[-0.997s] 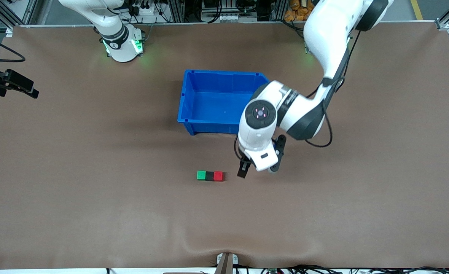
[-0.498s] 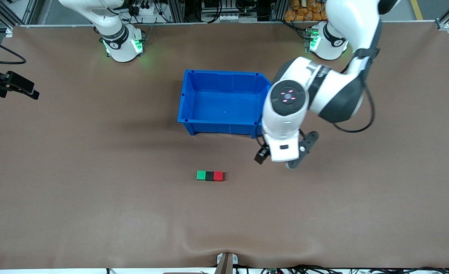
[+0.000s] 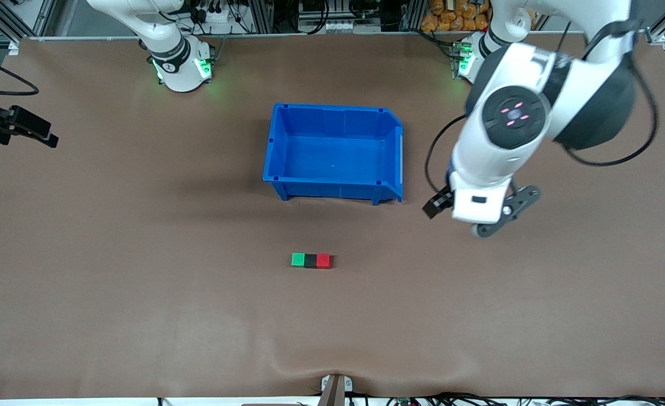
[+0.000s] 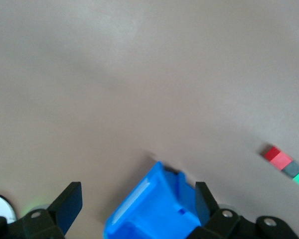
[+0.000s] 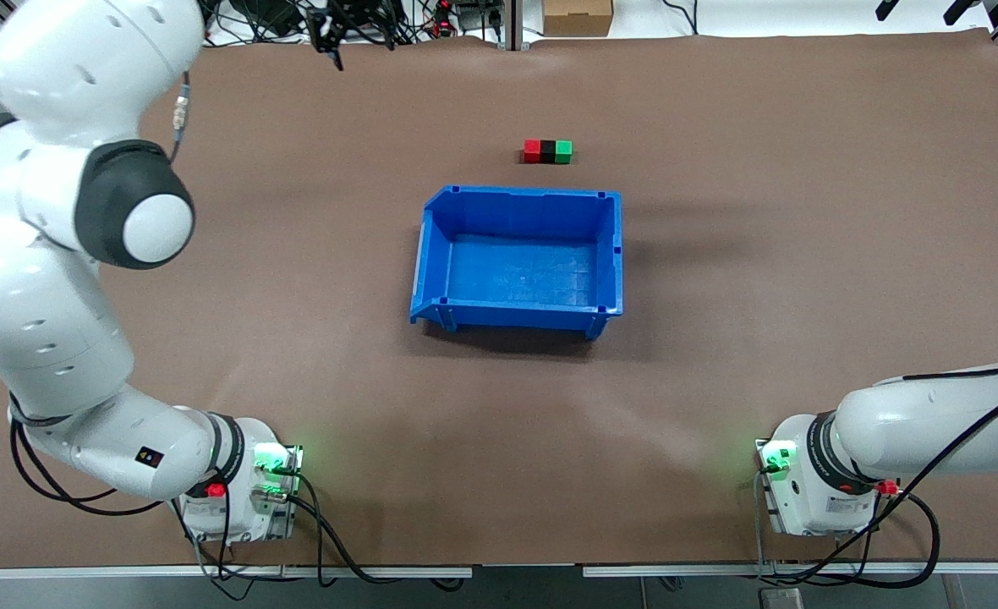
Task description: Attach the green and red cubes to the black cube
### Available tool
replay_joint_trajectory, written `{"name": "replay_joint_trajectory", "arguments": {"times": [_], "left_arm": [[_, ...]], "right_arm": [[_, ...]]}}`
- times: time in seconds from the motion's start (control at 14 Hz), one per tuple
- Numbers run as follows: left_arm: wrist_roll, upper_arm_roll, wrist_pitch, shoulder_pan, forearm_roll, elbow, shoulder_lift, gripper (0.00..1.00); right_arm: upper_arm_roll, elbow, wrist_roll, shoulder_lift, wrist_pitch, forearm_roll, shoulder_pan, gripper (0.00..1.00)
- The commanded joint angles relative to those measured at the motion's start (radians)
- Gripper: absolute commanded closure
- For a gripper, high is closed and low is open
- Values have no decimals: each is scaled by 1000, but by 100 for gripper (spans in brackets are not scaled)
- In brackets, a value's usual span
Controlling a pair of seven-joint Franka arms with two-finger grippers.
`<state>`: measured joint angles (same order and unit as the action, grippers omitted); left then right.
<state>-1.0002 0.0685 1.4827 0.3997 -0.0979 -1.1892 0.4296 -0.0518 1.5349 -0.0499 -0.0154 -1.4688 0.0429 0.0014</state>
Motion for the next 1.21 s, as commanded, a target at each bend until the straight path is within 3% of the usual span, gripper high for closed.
{"name": "replay_joint_trajectory", "arguments": {"times": [0.0, 0.5, 0.85, 1.14], "left_arm": [[157, 8, 11, -50, -3, -186, -161, 0], [613, 10, 11, -182, -2, -337, -302, 0], [678, 8, 30, -211, -2, -501, -434, 0], [681, 8, 158, -211, -2, -690, -573, 0]], "right_arm": [[-2, -22, 7, 14, 5, -9, 8, 0], [-2, -22, 2, 22, -28, -8, 23, 0], [-2, -22, 4, 22, -27, -9, 22, 0], [-2, -22, 4, 22, -27, -12, 25, 0]]}}
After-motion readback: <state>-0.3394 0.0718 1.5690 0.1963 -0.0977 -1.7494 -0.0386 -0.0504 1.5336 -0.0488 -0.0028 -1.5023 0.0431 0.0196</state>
